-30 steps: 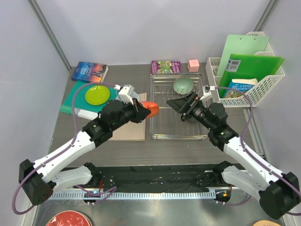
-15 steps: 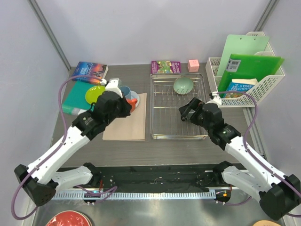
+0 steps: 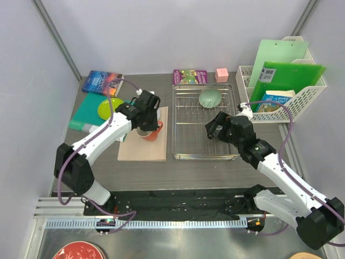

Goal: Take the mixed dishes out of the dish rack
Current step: Place the cup at the center of the board, then adjust the cup in the dish rack, then pick up the cup from the dish rack.

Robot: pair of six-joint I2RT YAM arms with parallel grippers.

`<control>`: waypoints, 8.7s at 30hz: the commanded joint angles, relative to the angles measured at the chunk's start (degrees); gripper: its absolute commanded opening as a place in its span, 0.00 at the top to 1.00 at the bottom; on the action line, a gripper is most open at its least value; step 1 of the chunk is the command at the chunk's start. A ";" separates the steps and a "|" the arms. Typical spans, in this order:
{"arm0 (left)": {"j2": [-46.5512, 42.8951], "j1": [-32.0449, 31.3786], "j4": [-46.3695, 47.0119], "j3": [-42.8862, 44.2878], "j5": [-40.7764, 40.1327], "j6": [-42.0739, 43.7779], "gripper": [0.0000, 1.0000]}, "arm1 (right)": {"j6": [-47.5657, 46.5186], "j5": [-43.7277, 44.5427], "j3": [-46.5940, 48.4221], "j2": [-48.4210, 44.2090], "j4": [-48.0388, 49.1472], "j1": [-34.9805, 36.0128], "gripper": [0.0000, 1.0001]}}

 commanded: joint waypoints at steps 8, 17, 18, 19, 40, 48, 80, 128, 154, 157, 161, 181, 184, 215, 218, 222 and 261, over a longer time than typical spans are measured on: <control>7.94 0.03 -3.57 3.78 0.22 0.52 1.00 | -3.50 0.94 2.16 -1.95 0.03 0.07 0.00; 11.46 1.70 -3.83 3.52 -2.07 1.40 1.00 | -3.94 0.59 1.81 -2.04 0.21 0.07 0.00; 11.90 1.61 -3.74 3.43 -2.07 1.40 1.00 | -3.94 0.59 1.55 -2.21 0.21 -0.02 0.00; 12.07 1.61 -3.74 3.34 -2.33 1.40 0.97 | -4.03 0.59 1.37 -2.38 0.21 0.07 0.00; -1.36 -0.40 -10.25 13.78 -8.47 4.48 0.32 | -10.70 12.53 5.15 -2.13 -8.92 -0.02 0.00; -13.30 -6.03 -1.30 7.92 -9.98 3.51 0.32 | -11.50 18.96 6.47 3.14 -10.17 -0.02 0.00; -29.32 -7.09 10.41 -14.85 -5.76 0.00 0.32 | -18.18 26.43 17.98 25.57 -9.02 4.20 0.00; -22.99 -7.70 17.09 -18.72 -1.02 -2.20 0.34 | -29.25 15.63 13.94 22.05 -0.41 4.29 0.48; -22.29 -8.14 19.90 -19.60 0.83 -1.94 0.35 | -38.92 0.68 16.75 31.80 6.71 4.46 0.23; -22.38 -8.14 19.81 -19.69 0.57 -1.59 0.35 | -37.00 3.22 15.96 30.93 7.32 4.46 0.16; -22.11 -8.23 19.55 -19.78 0.04 -1.67 0.34 | -34.18 6.56 15.70 27.24 7.41 4.55 0.04; -21.94 -8.67 17.35 -20.30 -6.98 -7.29 0.35 | 6.07 17.24 12.10 15.38 -5.95 3.77 0.62; -22.73 -8.58 17.70 -21.27 -8.48 -9.76 0.37 | 4.67 17.54 11.47 12.91 -3.05 7.61 0.37; -35.56 -8.67 21.22 -32.61 -18.33 -22.94 0.37 | 27.87 24.59 15.00 31.36 -5.24 17.65 0.35; -36.09 -8.67 21.31 -33.22 -18.77 -23.29 0.37 | 30.50 25.29 14.12 32.33 -4.89 17.65 0.41; -36.53 -8.67 21.22 -33.66 -18.95 -23.56 0.37 | 33.41 24.94 11.66 31.80 -1.03 17.65 0.45; -36.26 -8.58 21.22 -34.54 -18.51 -23.30 0.39 | 15.50 34.24 17.72 27.27 -9.38 23.96 0.99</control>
